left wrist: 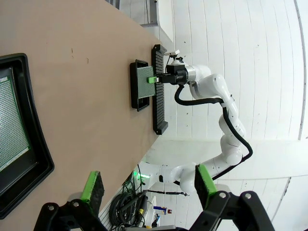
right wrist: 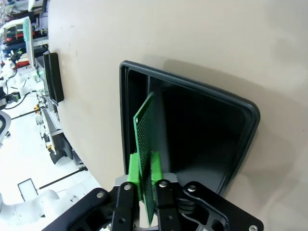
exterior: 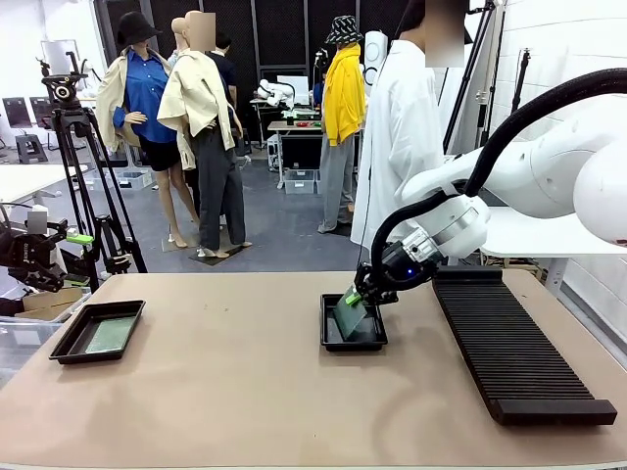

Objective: Inspect and transfer BCBs to ESD trays.
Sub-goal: Pick up the Blank PCB from the PCB Rack and place it in the right ESD tray.

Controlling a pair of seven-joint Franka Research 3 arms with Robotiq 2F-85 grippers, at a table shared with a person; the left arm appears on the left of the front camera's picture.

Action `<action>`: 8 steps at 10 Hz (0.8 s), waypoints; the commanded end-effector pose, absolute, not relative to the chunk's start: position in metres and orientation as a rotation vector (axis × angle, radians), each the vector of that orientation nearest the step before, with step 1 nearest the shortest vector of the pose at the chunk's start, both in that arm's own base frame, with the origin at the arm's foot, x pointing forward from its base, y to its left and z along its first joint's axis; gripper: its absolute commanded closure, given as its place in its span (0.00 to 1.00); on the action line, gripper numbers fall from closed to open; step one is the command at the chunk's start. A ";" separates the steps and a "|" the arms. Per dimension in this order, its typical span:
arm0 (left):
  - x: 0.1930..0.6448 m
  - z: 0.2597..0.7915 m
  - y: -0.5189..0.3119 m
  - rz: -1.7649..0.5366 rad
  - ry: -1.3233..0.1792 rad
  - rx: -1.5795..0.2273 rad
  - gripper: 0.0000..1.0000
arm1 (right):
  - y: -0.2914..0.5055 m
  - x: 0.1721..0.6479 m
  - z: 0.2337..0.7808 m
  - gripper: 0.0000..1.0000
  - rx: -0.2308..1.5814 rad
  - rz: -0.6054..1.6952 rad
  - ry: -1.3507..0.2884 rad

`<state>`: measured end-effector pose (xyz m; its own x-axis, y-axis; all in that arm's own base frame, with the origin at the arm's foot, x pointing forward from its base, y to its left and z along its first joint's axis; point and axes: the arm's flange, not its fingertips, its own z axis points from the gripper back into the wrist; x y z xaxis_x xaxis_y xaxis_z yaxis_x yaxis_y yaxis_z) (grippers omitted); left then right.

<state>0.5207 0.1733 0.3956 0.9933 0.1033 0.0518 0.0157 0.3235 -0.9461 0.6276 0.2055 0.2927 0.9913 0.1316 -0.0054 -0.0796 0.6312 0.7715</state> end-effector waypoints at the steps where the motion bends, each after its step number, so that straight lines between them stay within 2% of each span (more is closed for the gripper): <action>1: 0.520 0.398 0.173 0.059 -0.113 -1.241 0.00 | 0.215 0.626 0.308 0.40 0.826 0.093 0.084; 3: 0.520 0.398 0.173 0.059 -0.113 -1.241 0.00 | 0.225 0.621 0.321 0.01 0.772 0.085 0.094; 8: 0.520 0.398 0.173 0.059 -0.113 -1.241 0.00 | 0.243 0.609 0.351 0.00 0.607 0.000 0.142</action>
